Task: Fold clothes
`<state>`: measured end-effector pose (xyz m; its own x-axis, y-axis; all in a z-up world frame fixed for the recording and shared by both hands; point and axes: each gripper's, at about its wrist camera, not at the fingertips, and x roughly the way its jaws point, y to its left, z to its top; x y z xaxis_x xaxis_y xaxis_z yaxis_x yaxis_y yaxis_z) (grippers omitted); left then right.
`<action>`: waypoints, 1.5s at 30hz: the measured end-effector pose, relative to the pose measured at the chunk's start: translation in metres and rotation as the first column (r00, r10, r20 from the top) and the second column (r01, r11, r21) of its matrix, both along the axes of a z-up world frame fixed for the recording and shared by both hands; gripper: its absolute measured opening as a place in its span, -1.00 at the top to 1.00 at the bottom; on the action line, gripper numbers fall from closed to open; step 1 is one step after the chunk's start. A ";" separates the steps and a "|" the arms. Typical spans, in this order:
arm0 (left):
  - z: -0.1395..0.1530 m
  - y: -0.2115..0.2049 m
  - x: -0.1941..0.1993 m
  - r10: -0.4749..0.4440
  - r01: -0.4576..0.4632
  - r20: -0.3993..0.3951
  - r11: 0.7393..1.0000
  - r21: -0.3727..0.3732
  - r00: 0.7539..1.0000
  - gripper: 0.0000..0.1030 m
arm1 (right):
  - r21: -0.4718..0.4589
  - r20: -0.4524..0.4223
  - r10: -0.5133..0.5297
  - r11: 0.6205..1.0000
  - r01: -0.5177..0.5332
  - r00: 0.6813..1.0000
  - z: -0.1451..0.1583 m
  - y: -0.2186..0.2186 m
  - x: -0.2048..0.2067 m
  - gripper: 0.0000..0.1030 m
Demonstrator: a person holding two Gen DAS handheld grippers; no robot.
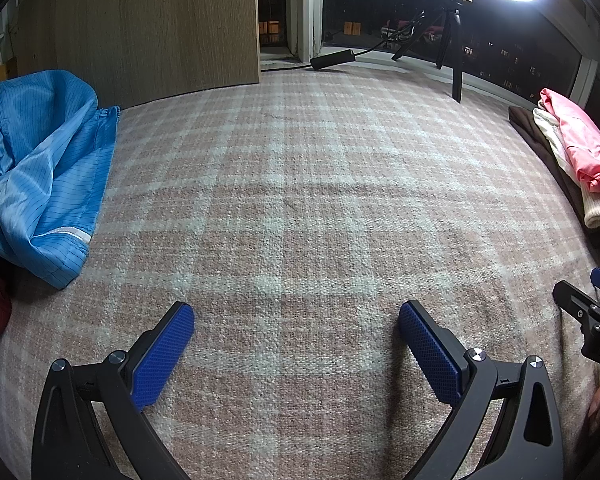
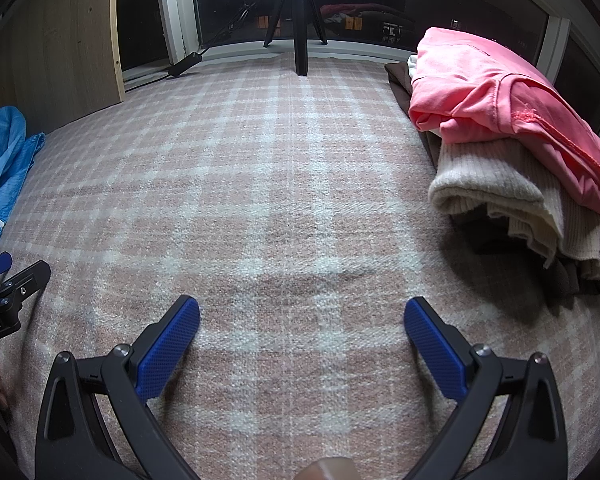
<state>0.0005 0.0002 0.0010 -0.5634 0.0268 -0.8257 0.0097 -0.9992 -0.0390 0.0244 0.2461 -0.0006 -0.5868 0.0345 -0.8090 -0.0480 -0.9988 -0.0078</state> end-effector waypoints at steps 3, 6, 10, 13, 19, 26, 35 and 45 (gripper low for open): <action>0.001 -0.002 0.000 0.003 -0.003 0.000 1.000 0.001 1.000 -1.00 | 0.000 0.000 0.000 1.000 0.000 1.000 0.000 0.000 0.000 -1.00; -0.001 -0.011 -0.001 0.004 -0.004 0.000 1.000 0.002 1.000 -1.00 | 0.000 0.000 0.000 1.000 0.000 1.000 0.000 0.000 0.000 -1.00; -0.002 -0.012 -0.004 0.001 -0.001 -0.001 1.000 -0.001 1.000 -1.00 | 0.000 0.000 0.000 1.000 0.000 1.000 0.000 0.000 0.000 -1.00; -0.003 -0.002 -0.002 0.008 -0.008 -0.006 1.000 -0.011 1.000 -1.00 | 0.000 0.000 0.000 1.000 0.000 1.000 0.000 0.000 0.000 -1.00; -0.002 0.000 -0.001 0.005 -0.005 -0.011 1.000 -0.018 1.000 -1.00 | 0.002 0.001 0.004 1.000 -0.004 1.000 -0.001 -0.004 -0.001 -1.00; 0.010 -0.019 -0.016 0.017 -0.018 0.050 0.999 0.033 0.999 -0.98 | -0.003 0.039 0.022 1.000 -0.022 0.999 0.000 0.003 -0.007 -1.00; 0.069 -0.057 -0.021 0.049 -0.048 -0.026 0.999 0.021 0.998 -0.98 | -0.020 -0.002 0.074 0.997 -0.074 0.997 0.049 0.012 0.002 -1.00; 0.146 -0.047 0.072 0.122 -0.125 -0.168 0.992 -0.009 0.978 -0.98 | 0.006 -0.154 0.151 0.988 -0.152 0.976 0.128 0.012 0.041 -1.00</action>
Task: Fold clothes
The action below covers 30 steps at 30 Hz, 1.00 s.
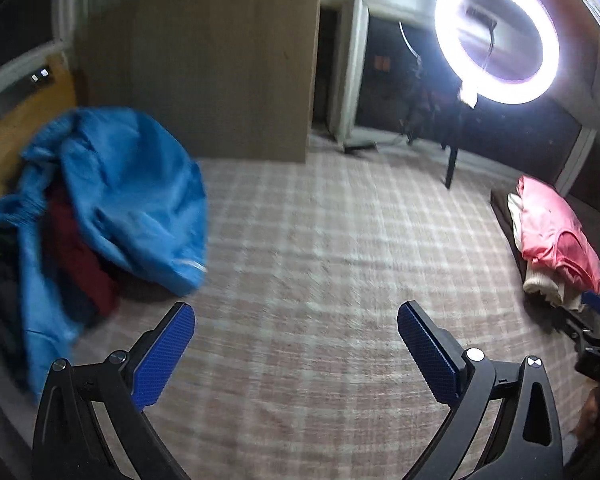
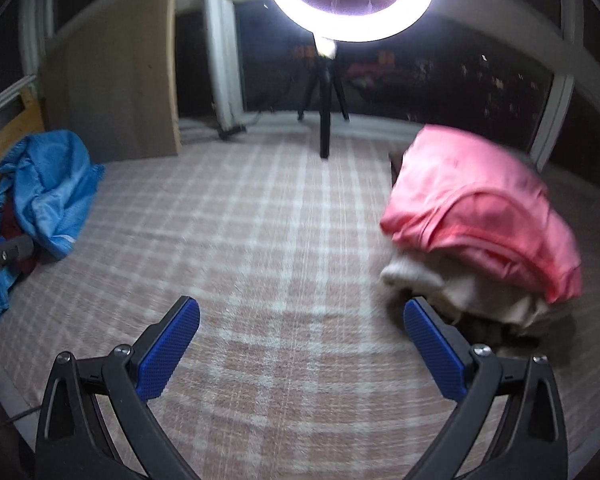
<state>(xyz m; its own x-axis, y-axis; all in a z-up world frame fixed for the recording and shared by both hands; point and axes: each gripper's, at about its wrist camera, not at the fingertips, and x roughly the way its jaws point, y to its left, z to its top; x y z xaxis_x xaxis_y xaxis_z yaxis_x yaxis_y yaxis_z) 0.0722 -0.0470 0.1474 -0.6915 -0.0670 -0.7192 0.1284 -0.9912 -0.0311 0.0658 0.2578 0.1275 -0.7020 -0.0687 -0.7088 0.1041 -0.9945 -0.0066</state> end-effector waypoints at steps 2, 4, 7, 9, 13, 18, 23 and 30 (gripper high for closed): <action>0.009 -0.002 0.013 0.014 -0.015 -0.019 1.000 -0.019 1.000 -0.98 | 0.007 -0.028 0.043 0.999 -0.043 0.999 0.014 -0.005 0.010 -1.00; 0.017 -0.005 0.026 0.028 -0.029 -0.034 0.999 -0.025 0.999 -0.98 | 0.021 -0.054 0.071 0.997 -0.070 0.996 0.022 -0.011 0.019 -1.00; 0.031 -0.014 0.055 0.066 -0.068 -0.064 0.997 -0.038 0.996 -0.98 | 0.035 -0.093 0.114 0.993 -0.112 0.989 0.032 -0.021 0.032 -1.00; 0.037 -0.019 0.069 0.090 -0.094 -0.073 0.995 -0.047 0.993 -0.98 | 0.028 -0.105 0.143 0.990 -0.141 0.984 0.037 -0.028 0.037 -1.00; 0.052 -0.034 0.089 0.131 -0.136 -0.097 0.989 -0.051 0.987 -0.98 | 0.010 -0.130 0.202 0.979 -0.202 0.971 0.049 -0.045 0.045 -1.00; 0.070 -0.063 0.113 0.203 -0.216 -0.138 0.973 -0.081 0.969 -0.98 | -0.015 -0.176 0.251 0.966 -0.257 0.952 0.066 -0.073 0.054 -1.00; 0.072 -0.105 0.133 0.269 -0.282 -0.153 0.956 -0.076 0.951 -0.98 | -0.033 -0.187 0.315 0.945 -0.327 0.930 0.074 -0.113 0.052 -1.00; 0.057 -0.190 0.142 0.357 -0.369 -0.131 0.926 -0.075 0.925 -0.98 | -0.021 -0.178 0.414 0.905 -0.424 0.892 0.070 -0.201 0.040 -1.00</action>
